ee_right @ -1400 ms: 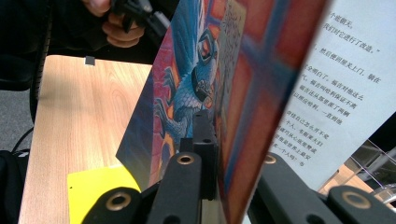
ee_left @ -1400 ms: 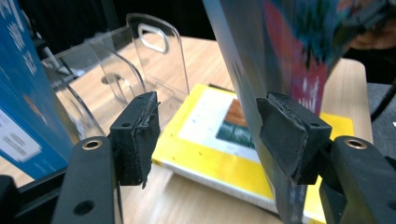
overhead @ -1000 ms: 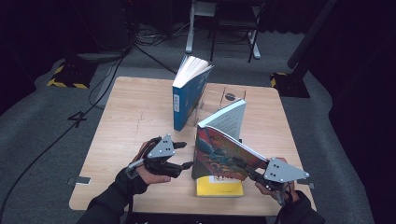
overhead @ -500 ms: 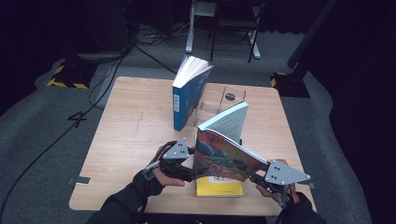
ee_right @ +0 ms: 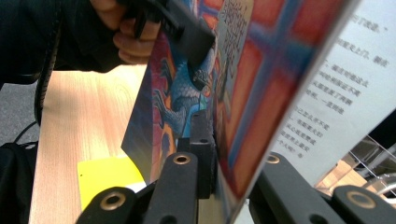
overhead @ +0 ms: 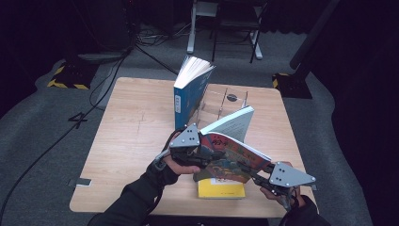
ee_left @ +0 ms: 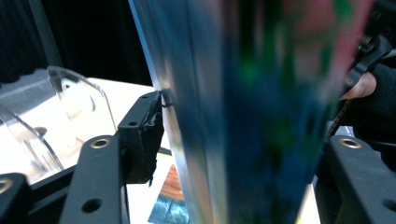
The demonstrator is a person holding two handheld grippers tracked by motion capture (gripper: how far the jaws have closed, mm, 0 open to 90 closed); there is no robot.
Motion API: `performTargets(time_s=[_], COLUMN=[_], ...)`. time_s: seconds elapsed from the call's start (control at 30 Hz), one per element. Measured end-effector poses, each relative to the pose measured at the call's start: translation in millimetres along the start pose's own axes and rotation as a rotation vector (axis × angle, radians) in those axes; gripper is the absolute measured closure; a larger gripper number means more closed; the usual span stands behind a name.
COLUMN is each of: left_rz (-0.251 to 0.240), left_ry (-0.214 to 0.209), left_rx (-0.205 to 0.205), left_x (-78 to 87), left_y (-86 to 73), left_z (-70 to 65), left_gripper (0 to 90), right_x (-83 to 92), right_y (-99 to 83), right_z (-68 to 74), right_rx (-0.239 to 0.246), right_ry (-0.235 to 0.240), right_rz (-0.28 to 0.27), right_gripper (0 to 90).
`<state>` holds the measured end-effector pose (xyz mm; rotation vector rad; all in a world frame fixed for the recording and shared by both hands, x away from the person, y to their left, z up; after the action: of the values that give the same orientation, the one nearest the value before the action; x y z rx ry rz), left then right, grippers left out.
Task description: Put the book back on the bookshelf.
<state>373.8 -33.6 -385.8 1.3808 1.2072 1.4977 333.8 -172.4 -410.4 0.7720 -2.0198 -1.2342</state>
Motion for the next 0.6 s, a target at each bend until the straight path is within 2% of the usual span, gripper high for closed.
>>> performTargets(time_s=[0.2, 0.27, 0.37, 0.43, 0.6], left_rz=[-0.004, 0.011, 0.024, 0.022, 0.022], left_ry=[0.01, 0.03, 0.041, 0.049, 0.051], left_rx=[-0.025, -0.043, -0.046, -0.042, -0.056], left_x=[3.3, 4.0, 4.8, 6.1, 7.7], left_y=[17.1, 24.1, 27.4, 27.6, 27.7], left_z=[-1.1, -0.9, 0.4, 1.4, -0.1], left_gripper=[48.6, 51.1, 54.3, 60.1, 67.3], right_x=[4.2, 5.6, 6.6, 8.6, 16.9], right_y=[-2.5, -3.1, -4.1, -5.3, -14.4], right_z=[-6.6, -8.6, -12.5, -16.9, -30.9], right_rx=[-0.009, -0.022, -0.019, -0.031, -0.088], right_ry=[-0.022, -0.028, -0.047, -0.063, -0.091], right_rz=[0.002, 0.001, 0.006, 0.007, 0.022], right_gripper=[80.2, 79.0, 74.5, 70.1, 62.9])
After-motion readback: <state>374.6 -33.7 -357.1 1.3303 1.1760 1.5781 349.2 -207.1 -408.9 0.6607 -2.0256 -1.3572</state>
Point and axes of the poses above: each handheld gripper's, and its own axes: x roughly backward along the jaws, y roughly out of its top, z roughly to its left, the point moved 9 cm from there along -x, roughly forward along the jaws, and after that the axes turned 8 degrees about -y, right-handed, at the moved point
